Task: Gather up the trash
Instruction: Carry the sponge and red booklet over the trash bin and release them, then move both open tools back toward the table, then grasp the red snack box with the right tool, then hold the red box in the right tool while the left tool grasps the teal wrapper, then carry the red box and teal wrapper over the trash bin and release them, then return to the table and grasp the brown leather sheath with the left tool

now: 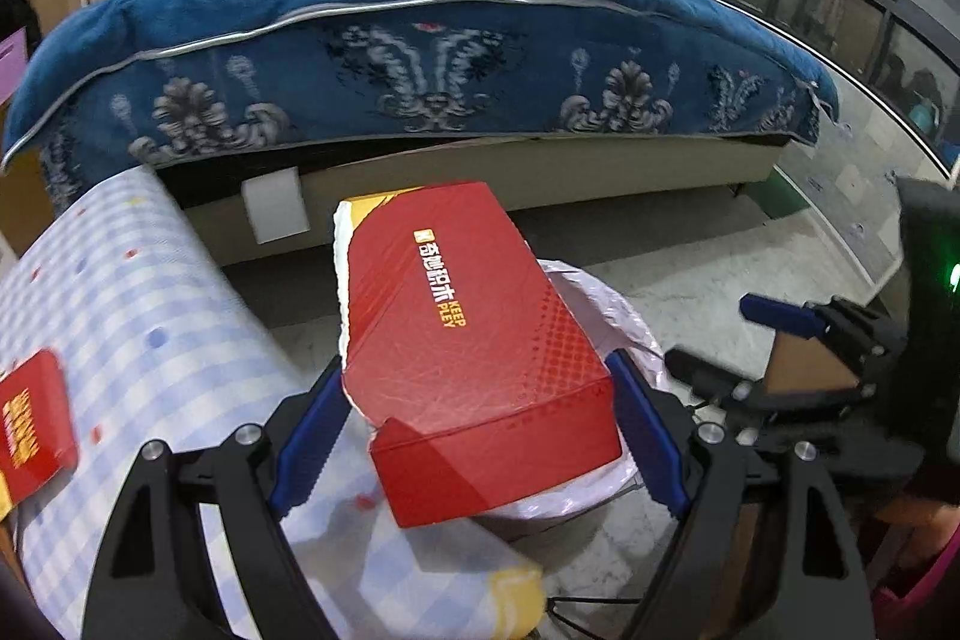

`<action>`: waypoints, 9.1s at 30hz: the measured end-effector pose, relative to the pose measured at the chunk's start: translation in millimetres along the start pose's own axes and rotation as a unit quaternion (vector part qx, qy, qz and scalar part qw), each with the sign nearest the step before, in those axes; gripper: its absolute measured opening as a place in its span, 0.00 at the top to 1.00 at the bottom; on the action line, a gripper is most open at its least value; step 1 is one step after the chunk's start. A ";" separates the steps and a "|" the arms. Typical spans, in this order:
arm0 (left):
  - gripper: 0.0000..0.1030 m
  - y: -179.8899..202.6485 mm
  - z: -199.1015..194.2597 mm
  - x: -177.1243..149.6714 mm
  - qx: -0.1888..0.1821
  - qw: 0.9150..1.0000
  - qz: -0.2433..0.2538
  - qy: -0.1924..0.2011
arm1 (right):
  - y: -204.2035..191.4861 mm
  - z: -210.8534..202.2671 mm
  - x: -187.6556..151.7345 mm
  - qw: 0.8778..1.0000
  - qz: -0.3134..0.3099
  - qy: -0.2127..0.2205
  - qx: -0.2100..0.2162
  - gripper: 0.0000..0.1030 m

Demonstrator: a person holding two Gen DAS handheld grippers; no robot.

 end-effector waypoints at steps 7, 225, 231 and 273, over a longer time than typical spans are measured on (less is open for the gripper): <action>0.07 8.1 8.9 7.5 0.000 1.000 0.007 0.010 | 31.2 -18.8 11.3 0.999 0.046 0.023 -0.016 0.22; 0.74 4.3 -28.3 -15.8 0.031 0.999 -0.004 -0.014 | -37.0 -74.8 -1.9 0.995 -0.061 0.057 0.055 0.26; 0.74 10.8 8.9 -13.6 0.015 0.999 -0.001 -0.038 | -29.3 -46.9 -3.0 0.996 -0.053 0.047 0.055 0.26; 0.26 -155.1 -177.1 -63.7 0.201 0.970 -0.134 0.026 | -158.6 -76.2 9.3 0.981 -0.111 0.048 0.154 0.20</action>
Point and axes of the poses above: each gripper's, at about its wrist camera, not at the fingertips, and z roughly the way its jaws point, y to its right, x to its top, the point moved 7 cm from there along z, roughly the way its jaws point, and after that the axes turned 12 degrees about y, right-handed, at the moved point
